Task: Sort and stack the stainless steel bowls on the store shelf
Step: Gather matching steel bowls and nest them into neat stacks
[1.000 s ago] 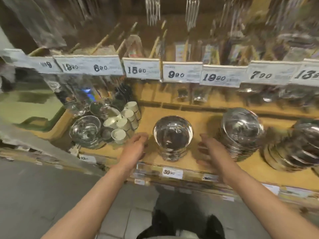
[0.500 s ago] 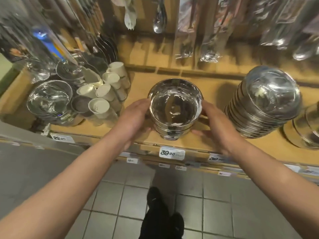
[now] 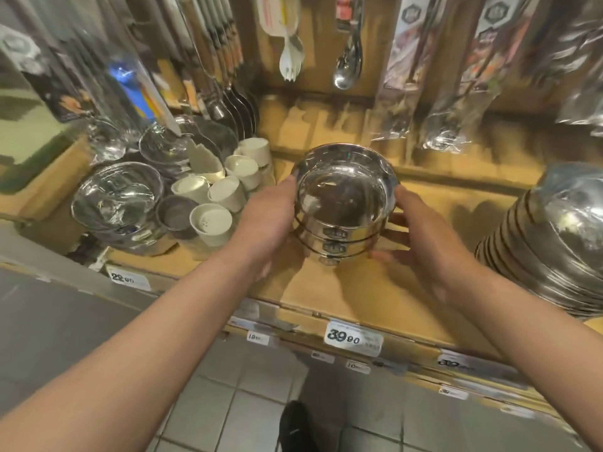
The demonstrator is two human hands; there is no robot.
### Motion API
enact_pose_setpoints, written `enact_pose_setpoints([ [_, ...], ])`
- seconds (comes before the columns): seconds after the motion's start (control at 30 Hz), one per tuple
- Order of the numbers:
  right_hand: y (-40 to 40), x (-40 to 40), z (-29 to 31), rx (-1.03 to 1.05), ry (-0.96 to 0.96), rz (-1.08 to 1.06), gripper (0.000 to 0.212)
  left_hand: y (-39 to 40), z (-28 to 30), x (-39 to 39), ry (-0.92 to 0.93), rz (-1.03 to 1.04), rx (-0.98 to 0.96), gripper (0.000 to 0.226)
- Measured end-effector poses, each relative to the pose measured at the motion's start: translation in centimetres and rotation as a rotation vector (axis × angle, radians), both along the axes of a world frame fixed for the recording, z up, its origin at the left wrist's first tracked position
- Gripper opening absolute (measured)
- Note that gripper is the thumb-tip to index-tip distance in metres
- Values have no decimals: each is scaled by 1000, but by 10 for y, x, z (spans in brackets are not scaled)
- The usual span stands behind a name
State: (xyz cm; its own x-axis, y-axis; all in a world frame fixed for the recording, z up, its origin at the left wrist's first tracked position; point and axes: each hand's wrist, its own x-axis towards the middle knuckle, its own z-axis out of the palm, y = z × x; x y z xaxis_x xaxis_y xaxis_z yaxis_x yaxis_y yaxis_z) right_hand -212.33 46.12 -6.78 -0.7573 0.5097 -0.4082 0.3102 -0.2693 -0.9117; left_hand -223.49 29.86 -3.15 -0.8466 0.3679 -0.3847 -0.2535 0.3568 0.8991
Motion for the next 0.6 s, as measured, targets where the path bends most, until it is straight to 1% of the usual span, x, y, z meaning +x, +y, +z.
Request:
enact_pose_setpoints([
  [0.07, -1, -16, 2, -2, -11, -6, 34, 1, 3, -11, 42, 4, -84, 51],
  [0.13, -2, -31, 4, -1, -20, 5, 37, 3, 5, -24, 51, 19, -114, 45],
  [0.17, -3, -37, 5, -2, -23, 15, 39, 3, 6, -28, 28, 62, -97, 40],
  [0.23, -4, -48, 5, -13, -20, 31, 40, 6, 5, -38, -77, 169, -22, 32],
  [0.3, -5, -56, 5, -35, -14, 40, 40, 8, 4, -43, -148, 223, 42, 30],
  [0.4, -6, -67, 5, -40, -17, 54, 40, 8, 5, -49, -147, 252, 65, 31],
  [0.6, 0, -77, 3, -51, -34, 30, 35, 12, 2, -56, -105, 240, 60, 32],
])
